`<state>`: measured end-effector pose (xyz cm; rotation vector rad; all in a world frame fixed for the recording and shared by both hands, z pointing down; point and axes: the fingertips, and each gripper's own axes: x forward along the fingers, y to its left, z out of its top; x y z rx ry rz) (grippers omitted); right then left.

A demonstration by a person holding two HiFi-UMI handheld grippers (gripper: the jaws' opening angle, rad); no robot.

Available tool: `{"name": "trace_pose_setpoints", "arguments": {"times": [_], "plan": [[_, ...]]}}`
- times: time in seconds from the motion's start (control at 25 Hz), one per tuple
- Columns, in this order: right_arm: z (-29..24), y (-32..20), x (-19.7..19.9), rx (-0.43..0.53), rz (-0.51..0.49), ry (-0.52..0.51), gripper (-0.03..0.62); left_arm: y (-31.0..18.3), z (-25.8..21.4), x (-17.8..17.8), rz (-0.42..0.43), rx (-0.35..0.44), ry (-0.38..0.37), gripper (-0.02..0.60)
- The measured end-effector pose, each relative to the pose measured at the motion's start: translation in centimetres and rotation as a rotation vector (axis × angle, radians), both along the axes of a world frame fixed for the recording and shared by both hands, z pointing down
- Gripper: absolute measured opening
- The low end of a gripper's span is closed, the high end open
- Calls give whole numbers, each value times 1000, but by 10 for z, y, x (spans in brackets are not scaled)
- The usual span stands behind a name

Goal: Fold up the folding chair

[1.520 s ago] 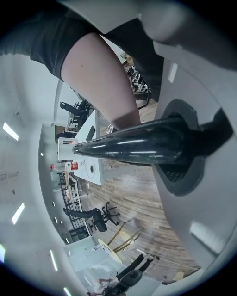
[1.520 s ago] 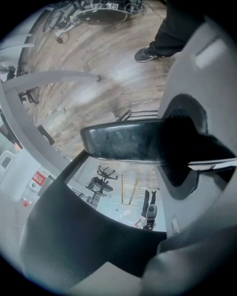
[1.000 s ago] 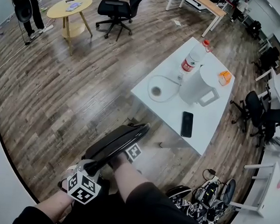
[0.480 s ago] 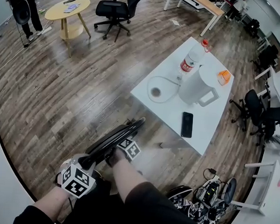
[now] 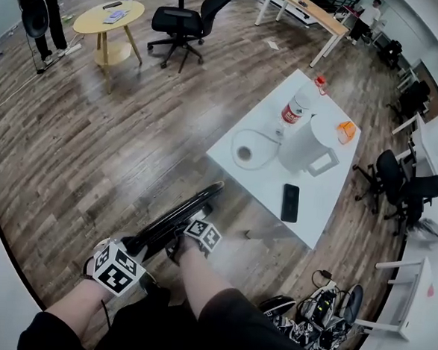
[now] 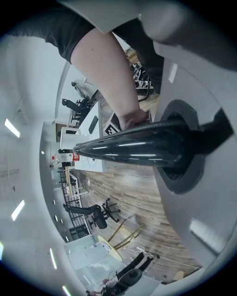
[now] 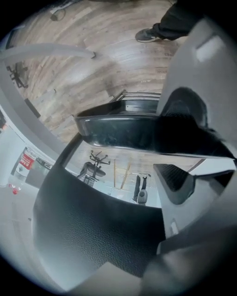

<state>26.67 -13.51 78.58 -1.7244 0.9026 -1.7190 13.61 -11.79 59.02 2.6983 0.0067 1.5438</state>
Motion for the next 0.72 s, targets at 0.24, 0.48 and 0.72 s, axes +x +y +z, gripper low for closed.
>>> {"name": "trace_pose_setpoints", "arguments": {"times": [0.24,0.48,0.72], "plan": [[-11,11,-18,-4,-139,32,226,-22,-1,4,-8,-17,10,74],[-43,39,-11,2,-310,168,225,-40,3,13,18,-13,17,74],[-110,49,-11,150,-324,249,215,-51,4,17,48,12,34,72]]}}
